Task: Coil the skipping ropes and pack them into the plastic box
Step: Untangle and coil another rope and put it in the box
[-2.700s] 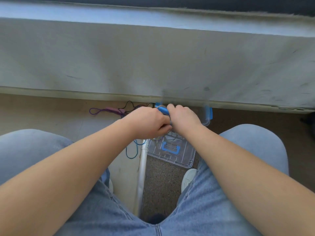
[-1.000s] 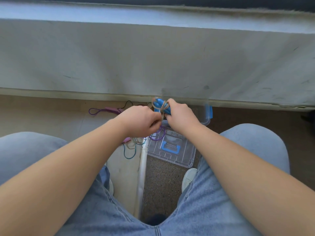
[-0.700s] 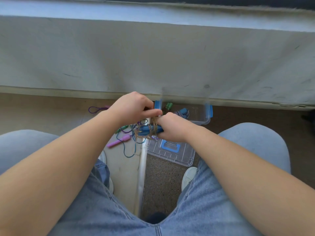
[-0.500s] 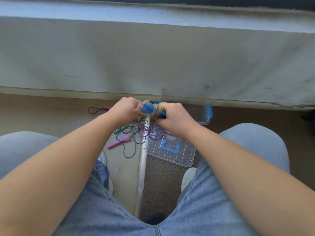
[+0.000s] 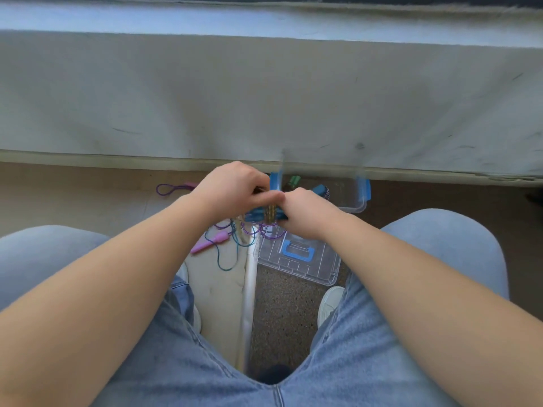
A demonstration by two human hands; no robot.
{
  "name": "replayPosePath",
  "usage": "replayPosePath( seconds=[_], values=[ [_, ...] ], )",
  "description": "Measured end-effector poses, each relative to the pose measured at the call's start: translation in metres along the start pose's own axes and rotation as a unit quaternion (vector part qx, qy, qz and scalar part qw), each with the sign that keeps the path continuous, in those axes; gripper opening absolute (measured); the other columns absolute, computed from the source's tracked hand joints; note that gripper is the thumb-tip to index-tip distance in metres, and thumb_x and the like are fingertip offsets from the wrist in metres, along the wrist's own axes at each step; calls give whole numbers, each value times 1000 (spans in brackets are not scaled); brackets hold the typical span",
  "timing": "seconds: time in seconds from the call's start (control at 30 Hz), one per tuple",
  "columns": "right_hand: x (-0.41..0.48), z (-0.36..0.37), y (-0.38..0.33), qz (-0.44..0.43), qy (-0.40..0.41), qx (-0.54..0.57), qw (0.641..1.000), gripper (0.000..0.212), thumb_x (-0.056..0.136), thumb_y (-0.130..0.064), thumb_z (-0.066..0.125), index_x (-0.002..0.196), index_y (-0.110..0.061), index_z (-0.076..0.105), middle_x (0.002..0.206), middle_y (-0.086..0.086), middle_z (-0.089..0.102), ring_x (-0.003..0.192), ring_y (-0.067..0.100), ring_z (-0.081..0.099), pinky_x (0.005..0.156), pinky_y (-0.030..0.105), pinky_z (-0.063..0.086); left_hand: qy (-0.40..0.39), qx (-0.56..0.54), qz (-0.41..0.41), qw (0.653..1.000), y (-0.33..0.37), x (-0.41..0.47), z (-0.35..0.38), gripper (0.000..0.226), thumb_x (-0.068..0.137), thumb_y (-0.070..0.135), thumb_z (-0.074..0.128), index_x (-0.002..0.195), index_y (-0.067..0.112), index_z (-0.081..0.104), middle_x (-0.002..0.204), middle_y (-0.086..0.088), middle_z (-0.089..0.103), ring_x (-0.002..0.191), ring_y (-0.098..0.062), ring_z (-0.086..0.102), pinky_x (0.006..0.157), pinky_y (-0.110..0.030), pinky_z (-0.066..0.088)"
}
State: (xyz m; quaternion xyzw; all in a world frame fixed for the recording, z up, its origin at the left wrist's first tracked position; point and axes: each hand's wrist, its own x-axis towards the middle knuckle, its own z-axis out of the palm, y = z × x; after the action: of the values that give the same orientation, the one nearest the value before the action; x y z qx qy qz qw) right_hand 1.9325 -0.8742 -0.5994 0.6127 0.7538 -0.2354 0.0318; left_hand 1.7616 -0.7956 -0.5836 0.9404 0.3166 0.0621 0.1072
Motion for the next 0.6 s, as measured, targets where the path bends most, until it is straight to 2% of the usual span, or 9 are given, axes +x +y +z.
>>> replayPosePath(
  seconds=[0.03,0.1,0.17,0.23,0.3,0.33,0.43,0.5,0.6],
  values=[
    [-1,-1,-3,-29,3,4,1000,21,91,-20,60,111,-14,57,94,9,65,85,30,63,68,36,49,5,-18,-37,999,-4,0,-1,63,90,66,42,56,14,48,49,-2,46,51,-21,45,49,-34,37],
    [-5,-1,-8,-66,22,87,994,12,88,-18,63,99,-16,59,84,1,65,78,22,63,66,34,48,-5,-61,-123,991,-12,-1,2,63,95,59,46,51,14,43,44,-3,41,49,-20,41,51,-34,35],
    [-8,-1,-9,-62,72,199,975,13,85,-16,67,97,-18,62,83,-1,67,76,19,63,66,34,49,-34,-106,-204,973,-19,-4,7,64,98,56,42,51,14,46,47,-6,46,52,-22,42,53,-34,35],
    [-6,-1,-7,-32,139,247,959,21,84,-14,69,102,-21,62,87,1,68,80,23,64,70,36,50,-48,-126,-248,959,-20,-5,11,63,100,53,37,60,9,54,58,-14,56,59,-28,47,57,-36,38],
    [-3,-2,-2,11,182,257,949,29,84,-14,67,111,-23,60,90,4,69,84,29,63,74,38,51,-50,-121,-233,963,-12,-5,14,53,101,40,35,67,6,57,66,-16,61,68,-33,52,61,-39,37],
    [-1,-1,0,36,192,266,944,33,85,-16,65,116,-26,58,92,5,69,84,31,63,76,38,52,-51,-120,-217,968,-5,-5,16,48,101,33,34,67,9,57,66,-11,60,70,-32,53,62,-39,34],
    [4,0,7,108,207,266,935,38,86,-22,62,121,-35,52,101,8,69,92,35,63,82,43,54,-71,-116,-152,979,12,-6,21,40,104,34,35,73,16,54,64,0,56,67,-26,51,61,-36,33],
    [5,-1,9,138,189,217,948,35,89,-23,62,121,-32,50,103,10,69,93,38,63,82,46,54,-93,-96,-92,987,13,-7,19,36,101,38,42,75,16,52,63,0,55,61,-22,51,58,-35,35],
    [4,0,9,153,154,87,972,28,92,-19,61,116,-22,46,99,14,66,88,41,62,70,44,53,-101,-37,-8,994,8,-4,5,42,97,43,49,63,19,44,52,3,46,49,-9,43,51,-33,30]
  ],
)
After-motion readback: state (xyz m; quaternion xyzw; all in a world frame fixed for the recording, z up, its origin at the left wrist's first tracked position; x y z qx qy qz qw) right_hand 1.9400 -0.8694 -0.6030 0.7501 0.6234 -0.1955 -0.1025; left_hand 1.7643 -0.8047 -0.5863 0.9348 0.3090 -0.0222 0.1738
